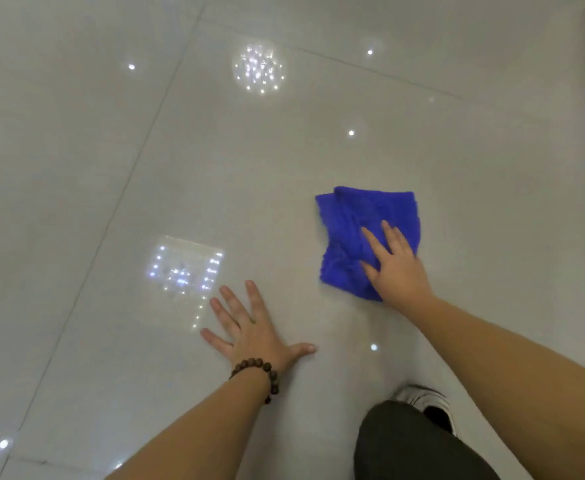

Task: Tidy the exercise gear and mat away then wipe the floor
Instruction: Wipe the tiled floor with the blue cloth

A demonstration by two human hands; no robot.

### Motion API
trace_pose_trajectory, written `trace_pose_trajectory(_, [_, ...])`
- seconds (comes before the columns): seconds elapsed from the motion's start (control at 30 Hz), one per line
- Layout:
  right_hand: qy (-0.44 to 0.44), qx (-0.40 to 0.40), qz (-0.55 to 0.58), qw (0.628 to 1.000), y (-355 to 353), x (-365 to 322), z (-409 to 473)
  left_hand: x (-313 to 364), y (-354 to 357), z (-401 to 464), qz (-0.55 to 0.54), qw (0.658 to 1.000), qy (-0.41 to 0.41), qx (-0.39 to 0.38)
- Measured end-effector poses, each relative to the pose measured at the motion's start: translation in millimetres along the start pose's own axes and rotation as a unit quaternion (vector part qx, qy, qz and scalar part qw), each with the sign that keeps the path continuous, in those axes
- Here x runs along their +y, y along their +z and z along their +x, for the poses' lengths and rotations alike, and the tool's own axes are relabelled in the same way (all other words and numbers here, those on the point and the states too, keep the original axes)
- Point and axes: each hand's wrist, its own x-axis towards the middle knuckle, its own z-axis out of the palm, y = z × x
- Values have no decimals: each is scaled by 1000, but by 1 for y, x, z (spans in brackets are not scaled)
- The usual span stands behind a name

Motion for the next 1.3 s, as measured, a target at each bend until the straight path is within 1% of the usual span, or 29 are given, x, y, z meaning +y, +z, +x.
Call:
trace_pose_trajectory(0.03, [84,8,29,996,-5,30,-5,1,-1,-1,2,1000,-4,-4])
trace_pose_trajectory(0.1, [252,4,102,962,-17,73,-16,4,0,0,10,1000,-10,-10])
trace_pose_trajectory(0.13, [313,3,128,941,-22,81,-20,5,1,2,15,1000,-12,-7])
trace_pose_trajectory(0.17, [350,7,142,926,-24,78,-21,5,2,3,19,1000,-15,-4])
trace_pose_trajectory(0.2, [352,15,140,925,-22,66,-20,5,3,5,24,1000,-16,0])
trace_pose_trajectory(0.23, [320,22,122,939,-19,44,-20,5,4,5,29,999,-17,3])
trace_pose_trajectory(0.27, [257,30,95,961,-9,17,-22,6,5,5,32,999,-18,5])
trace_pose_trajectory(0.33, [87,41,40,995,16,-47,-33,7,6,4,42,999,-20,16])
trace_pose_trajectory(0.37, [7,40,9,999,28,-73,-42,7,6,4,49,998,-21,22])
trace_pose_trajectory(0.4, [-50,40,-18,998,37,-90,-49,7,6,3,54,998,-23,27])
trace_pose_trajectory(0.47, [-97,31,-43,994,43,-84,-52,7,8,2,57,997,-21,40])
trace_pose_trajectory(0.53, [-69,52,-32,996,39,-40,-54,8,8,1,51,998,-20,44])
trace_pose_trajectory(0.57, [-27,60,-19,998,36,-10,-57,8,9,0,49,998,-18,44])
trace_pose_trajectory(0.63, [93,55,14,994,32,54,-74,6,8,-3,49,997,-12,59])
trace_pose_trajectory(0.7, [204,47,38,977,28,116,-103,6,14,-13,40,994,2,101])
trace_pose_trajectory(0.77, [281,48,65,956,23,159,-129,14,32,-33,34,989,33,138])
trace_pose_trajectory(0.83, [345,57,94,932,25,162,-138,31,63,-61,61,990,79,104])
trace_pose_trajectory(0.87, [358,64,96,927,27,148,-137,41,80,-73,81,990,95,68])
trace_pose_trajectory(0.9, [336,69,84,936,31,128,-135,49,94,-82,100,990,98,34])
trace_pose_trajectory(0.93, [273,79,62,957,38,107,-133,56,104,-86,118,989,90,13])
trace_pose_trajectory(0.97, [179,88,37,979,46,86,-134,60,110,-85,134,988,78,6])
trace_pose_trajectory(1.0, [80,89,9,993,53,71,-136,64,113,-83,144,988,64,8])
trace_pose_trajectory(1.03, [-3,81,-18,997,56,67,-138,65,113,-81,150,987,52,9])
trace_pose_trajectory(1.07, [-60,73,-32,995,57,75,-138,66,111,-81,154,987,47,8])
trace_pose_trajectory(1.1, [-84,74,-33,993,55,93,-137,66,110,-81,158,986,45,8])
trace_pose_trajectory(1.13, [-69,79,-24,994,53,116,-136,67,110,-82,160,986,45,7])
trace_pose_trajectory(1.17, [-26,87,-14,996,50,140,-137,68,109,-84,161,986,45,3])
trace_pose_trajectory(1.23, [105,100,16,989,42,195,-144,69,110,-83,162,986,48,-6])
trace_pose_trajectory(1.3, [221,89,54,970,30,244,-150,68,110,-82,165,985,49,-6])
